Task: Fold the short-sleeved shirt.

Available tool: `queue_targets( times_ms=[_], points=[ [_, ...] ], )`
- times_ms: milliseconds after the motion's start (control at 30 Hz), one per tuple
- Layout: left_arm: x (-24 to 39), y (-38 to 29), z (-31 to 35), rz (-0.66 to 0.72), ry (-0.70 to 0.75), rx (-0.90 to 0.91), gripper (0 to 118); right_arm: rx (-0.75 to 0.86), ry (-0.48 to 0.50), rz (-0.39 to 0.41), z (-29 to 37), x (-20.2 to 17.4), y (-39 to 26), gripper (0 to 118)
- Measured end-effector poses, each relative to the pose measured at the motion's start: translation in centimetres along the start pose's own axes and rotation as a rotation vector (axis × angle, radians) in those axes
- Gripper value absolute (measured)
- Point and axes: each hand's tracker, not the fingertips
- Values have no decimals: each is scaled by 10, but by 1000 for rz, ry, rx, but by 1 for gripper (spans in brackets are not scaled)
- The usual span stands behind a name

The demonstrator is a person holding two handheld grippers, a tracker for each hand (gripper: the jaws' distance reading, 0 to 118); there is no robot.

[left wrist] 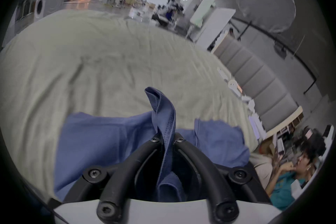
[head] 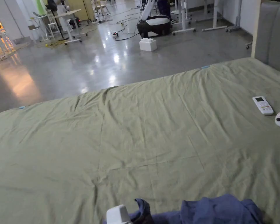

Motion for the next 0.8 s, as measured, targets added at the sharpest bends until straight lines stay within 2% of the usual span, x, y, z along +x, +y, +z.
queue_targets(
  times_ms=[67,100,133,200,267,300,367,433,467,500,567,667,733,800],
  points=[
    [8,-10,-21,-45,53,-64,10,-5,-11,-18,4,8,-3,1],
    [10,-14,-28,-80,93,-59,16,1,-11,-28,5,11,-6,1],
    [15,-16,-30,-100,105,-62,28,0,-6,-46,6,13,-7,1],
    [13,-11,-22,-63,41,-44,64,-3,-1,-72,6,15,-10,1],
    [14,0,6,-13,-20,44,87,-6,2,-75,4,14,-11,1],
    [12,5,20,-5,-39,97,91,-8,5,-73,2,13,-11,1],
    [2,16,53,15,-70,188,92,-14,25,-53,-2,9,-10,1],
    [-11,14,79,83,-35,260,90,-8,38,10,-3,2,-7,1],
    [-20,10,84,139,-35,265,83,-3,46,34,-1,-3,-5,1],
    [-29,6,80,196,-65,244,66,-2,56,36,0,-6,-4,1],
    [-37,-8,61,274,-99,155,1,3,91,39,4,-10,-3,1],
    [-28,-28,23,278,-129,93,1,-8,100,19,7,-6,-15,1],
    [-19,-39,-3,284,-204,11,1,-26,112,-43,11,-3,-17,1],
    [-7,-47,-26,262,-170,-78,1,-21,114,-67,15,1,-19,1]
  ],
)
